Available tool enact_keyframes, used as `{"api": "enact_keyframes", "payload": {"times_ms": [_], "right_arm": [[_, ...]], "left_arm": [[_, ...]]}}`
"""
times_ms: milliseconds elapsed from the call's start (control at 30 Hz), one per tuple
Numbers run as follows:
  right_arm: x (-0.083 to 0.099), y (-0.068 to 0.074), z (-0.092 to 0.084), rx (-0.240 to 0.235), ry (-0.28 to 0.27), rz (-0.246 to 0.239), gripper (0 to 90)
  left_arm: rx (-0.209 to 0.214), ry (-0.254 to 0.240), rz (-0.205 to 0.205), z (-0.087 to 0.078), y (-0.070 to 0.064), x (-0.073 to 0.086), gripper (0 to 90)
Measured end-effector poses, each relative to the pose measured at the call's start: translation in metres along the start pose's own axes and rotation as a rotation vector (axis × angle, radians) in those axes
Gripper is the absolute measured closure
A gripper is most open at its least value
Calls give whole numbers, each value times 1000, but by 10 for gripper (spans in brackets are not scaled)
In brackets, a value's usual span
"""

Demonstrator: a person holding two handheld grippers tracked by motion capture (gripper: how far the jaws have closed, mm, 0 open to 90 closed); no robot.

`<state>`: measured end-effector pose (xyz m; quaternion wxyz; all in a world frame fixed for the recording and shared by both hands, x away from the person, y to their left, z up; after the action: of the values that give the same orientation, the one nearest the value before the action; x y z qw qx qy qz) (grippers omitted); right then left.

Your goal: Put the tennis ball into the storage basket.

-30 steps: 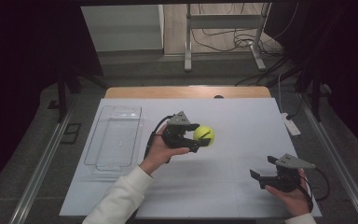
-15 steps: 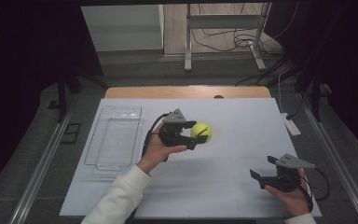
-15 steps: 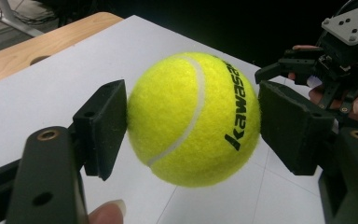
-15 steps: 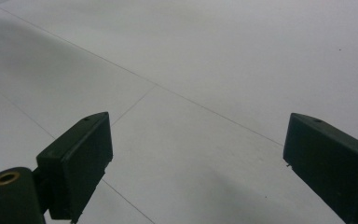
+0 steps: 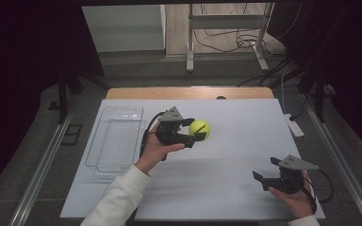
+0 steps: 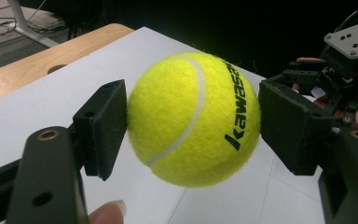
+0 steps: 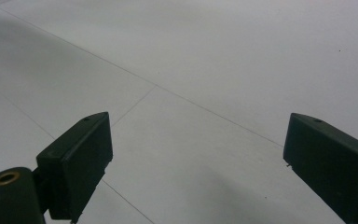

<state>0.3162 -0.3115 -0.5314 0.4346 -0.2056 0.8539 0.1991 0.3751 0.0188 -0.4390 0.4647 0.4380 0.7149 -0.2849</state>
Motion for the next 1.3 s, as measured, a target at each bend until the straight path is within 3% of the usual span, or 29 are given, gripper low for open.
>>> {"api": "enact_keyframes", "payload": {"times_ms": [533, 1300], "right_arm": [[0, 0, 0, -3, -2, 1, 86], [0, 0, 0, 0, -2, 0, 86]], "left_arm": [[-28, -28, -12, -10, 7, -3, 277], [-143, -67, -41, -38, 30, -5, 277]]}}
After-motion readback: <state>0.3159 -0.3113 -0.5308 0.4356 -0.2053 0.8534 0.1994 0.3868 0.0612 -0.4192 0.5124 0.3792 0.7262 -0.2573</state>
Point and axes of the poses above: each handheld gripper's, and its own axes: z roughly forward along the jaws, x roughly out of its underside, y roughly to its left, the point moved 5 cm from there along z, roughly forward along the jaws, and after that the axes turned 11 degrees about z, right-handed, at the moved point
